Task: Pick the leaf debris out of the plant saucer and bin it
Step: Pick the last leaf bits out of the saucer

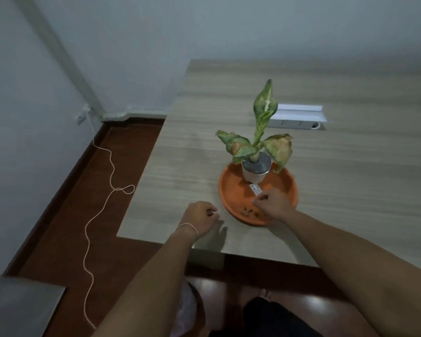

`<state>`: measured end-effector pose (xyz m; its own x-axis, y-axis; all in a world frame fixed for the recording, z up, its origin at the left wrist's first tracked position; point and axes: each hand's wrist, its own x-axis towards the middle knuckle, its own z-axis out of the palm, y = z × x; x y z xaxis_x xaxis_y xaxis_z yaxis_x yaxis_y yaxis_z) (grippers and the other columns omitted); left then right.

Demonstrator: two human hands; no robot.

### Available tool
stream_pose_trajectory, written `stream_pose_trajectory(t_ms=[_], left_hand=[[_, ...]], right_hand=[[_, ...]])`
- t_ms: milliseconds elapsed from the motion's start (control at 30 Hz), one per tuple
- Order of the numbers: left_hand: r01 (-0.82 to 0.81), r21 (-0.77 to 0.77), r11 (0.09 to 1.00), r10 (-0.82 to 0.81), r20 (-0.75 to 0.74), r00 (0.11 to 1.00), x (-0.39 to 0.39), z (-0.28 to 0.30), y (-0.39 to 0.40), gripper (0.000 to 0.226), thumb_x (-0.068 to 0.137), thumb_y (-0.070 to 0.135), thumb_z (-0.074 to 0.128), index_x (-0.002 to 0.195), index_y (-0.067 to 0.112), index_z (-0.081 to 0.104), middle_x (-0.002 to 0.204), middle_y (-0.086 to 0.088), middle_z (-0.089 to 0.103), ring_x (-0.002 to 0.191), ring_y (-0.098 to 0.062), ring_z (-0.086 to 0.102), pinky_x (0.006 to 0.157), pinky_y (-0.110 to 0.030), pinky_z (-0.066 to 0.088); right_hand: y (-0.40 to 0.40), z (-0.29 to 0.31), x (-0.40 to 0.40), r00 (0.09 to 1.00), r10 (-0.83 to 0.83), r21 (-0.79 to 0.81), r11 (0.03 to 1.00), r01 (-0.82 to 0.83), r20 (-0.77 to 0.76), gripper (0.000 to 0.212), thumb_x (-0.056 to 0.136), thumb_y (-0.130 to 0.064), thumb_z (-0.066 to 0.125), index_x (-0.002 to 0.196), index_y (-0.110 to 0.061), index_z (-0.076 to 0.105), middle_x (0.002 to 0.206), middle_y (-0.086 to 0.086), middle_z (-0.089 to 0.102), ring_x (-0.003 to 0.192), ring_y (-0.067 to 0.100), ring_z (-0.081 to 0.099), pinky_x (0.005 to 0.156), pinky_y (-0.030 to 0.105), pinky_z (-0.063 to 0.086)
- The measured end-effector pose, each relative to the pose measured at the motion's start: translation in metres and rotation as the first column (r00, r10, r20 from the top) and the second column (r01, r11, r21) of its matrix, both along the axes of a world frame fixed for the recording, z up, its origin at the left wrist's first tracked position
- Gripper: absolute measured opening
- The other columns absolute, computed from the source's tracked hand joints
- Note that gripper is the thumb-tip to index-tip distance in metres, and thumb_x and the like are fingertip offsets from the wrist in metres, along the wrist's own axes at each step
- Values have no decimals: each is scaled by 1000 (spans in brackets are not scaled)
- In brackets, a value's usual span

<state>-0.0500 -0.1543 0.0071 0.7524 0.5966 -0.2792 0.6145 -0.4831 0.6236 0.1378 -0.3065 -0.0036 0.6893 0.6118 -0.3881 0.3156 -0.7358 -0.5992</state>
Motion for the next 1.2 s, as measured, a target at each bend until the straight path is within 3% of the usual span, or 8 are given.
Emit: stream_pose_trajectory(t_ms=[167, 300, 367, 467, 667, 900, 1100, 1200], left_hand=[[291, 83, 953, -281, -115, 953, 90, -8, -36, 24, 79, 33, 62, 90, 14, 74, 96, -8, 75, 93, -26, 67, 83, -35, 54], [382, 116, 917, -338, -286, 897, 123, -22, -45, 28, 81, 32, 59, 90, 9, 70, 100, -17, 70, 94, -35, 63, 81, -38, 52], [421, 109, 901, -360, -354, 863, 129, -27, -44, 24, 79, 32, 61, 92, 15, 71, 103, -16, 67, 94, -36, 63, 82, -37, 52], [481, 47, 876, -424, -402, 812, 133, -31, -41, 21, 78, 31, 62, 96, 29, 72, 108, -12, 62, 94, -34, 62, 86, -37, 53], [496, -19, 868, -457, -421, 784, 149, -31, -46, 20, 78, 21, 59, 90, 25, 73, 105, -11, 64, 93, -33, 62, 87, -36, 53], [519, -13, 854, -459, -488, 742, 158, -40, -58, 22, 87, 20, 51, 95, 12, 70, 106, -16, 68, 97, -34, 64, 90, -43, 53], [480, -37, 876, -450, -417, 790, 149, -42, -57, 22, 87, 20, 52, 94, 11, 71, 106, -16, 68, 99, -33, 63, 92, -42, 52], [368, -16, 930, -353, -326, 877, 140, -38, -49, 20, 82, 12, 55, 88, 13, 74, 102, -11, 71, 95, -28, 63, 85, -28, 49]], right_hand=[[-26, -17, 52, 999, 30, -218, 976, -20, 43, 20, 74, -33, 76, 71, -14, 71, 80, 6, 72, 85, 24, 69, 67, 27, 47], [-26, -40, 58, 990, 132, -305, 946, -109, 55, 30, 65, -42, 68, 61, -16, 55, 68, 3, 64, 72, 25, 67, 54, 25, 41], [-19, -47, 54, 984, 161, -357, 926, -122, 80, 37, 60, -51, 69, 74, -17, 63, 81, 4, 68, 78, 27, 68, 61, 28, 48], [-8, -50, 45, 942, 298, -413, 886, -212, 156, 39, 72, -48, 69, 98, -19, 67, 103, 7, 67, 92, 29, 66, 73, 33, 52], [2, -63, 48, 916, 384, -412, 858, -307, 118, 23, 91, -20, 54, 110, -10, 62, 116, 15, 62, 104, 31, 62, 83, 38, 51], [5, -68, 48, 914, 406, -386, 846, -368, 19, 36, 83, -32, 71, 107, -7, 66, 104, 12, 70, 97, 30, 67, 86, 38, 55], [4, -68, 43, 944, 328, -335, 886, -322, -40, 32, 87, -29, 67, 108, -5, 66, 97, 13, 66, 91, 29, 64, 72, 32, 45], [0, -60, 46, 970, 244, -267, 934, -239, -14, 20, 85, -19, 61, 95, -7, 71, 94, 10, 71, 92, 28, 68, 74, 31, 52]])
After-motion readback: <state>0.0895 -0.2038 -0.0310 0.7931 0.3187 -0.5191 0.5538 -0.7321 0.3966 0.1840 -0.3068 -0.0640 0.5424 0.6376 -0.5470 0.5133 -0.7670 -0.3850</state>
